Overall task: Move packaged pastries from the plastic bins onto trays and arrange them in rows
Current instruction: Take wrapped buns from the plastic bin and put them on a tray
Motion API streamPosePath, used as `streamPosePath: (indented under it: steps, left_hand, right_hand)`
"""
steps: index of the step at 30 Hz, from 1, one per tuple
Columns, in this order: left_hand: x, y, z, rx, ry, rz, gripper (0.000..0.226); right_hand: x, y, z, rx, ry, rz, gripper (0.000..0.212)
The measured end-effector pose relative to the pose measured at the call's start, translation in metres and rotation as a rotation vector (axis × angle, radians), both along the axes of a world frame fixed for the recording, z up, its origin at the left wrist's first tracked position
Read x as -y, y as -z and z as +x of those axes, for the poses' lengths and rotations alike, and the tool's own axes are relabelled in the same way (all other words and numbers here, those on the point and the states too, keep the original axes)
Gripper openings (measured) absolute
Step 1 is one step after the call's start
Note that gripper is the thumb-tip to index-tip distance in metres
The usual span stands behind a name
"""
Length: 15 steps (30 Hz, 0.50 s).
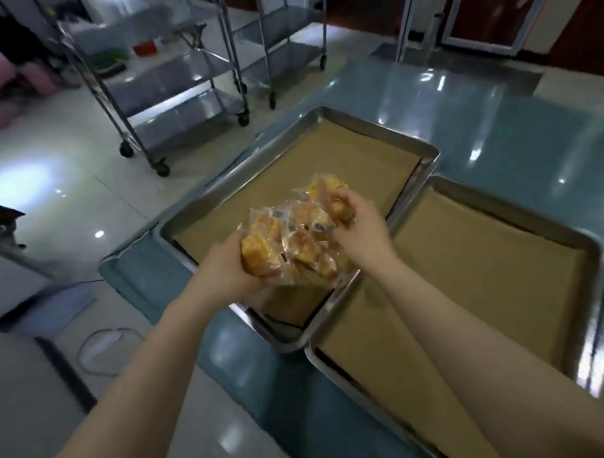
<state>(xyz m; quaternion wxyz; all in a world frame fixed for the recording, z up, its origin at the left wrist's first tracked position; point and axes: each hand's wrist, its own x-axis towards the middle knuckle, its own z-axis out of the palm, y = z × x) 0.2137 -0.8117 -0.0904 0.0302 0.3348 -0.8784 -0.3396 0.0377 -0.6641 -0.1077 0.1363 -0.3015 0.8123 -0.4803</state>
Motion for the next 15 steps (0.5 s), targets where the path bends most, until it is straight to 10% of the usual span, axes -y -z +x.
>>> streamPosePath:
  steps: [6, 15]
  left_hand:
    - [0.035, 0.021, -0.047, 0.071, 0.021, 0.077, 0.128]
    - [0.034, 0.022, -0.066, -0.006, 0.311, -0.129, 0.093]
  right_hand:
    - [0.041, 0.019, -0.021, 0.069, -0.116, 0.128, 0.065]
    - [0.004, 0.005, -0.001, 0.09, 0.135, 0.205, 0.051]
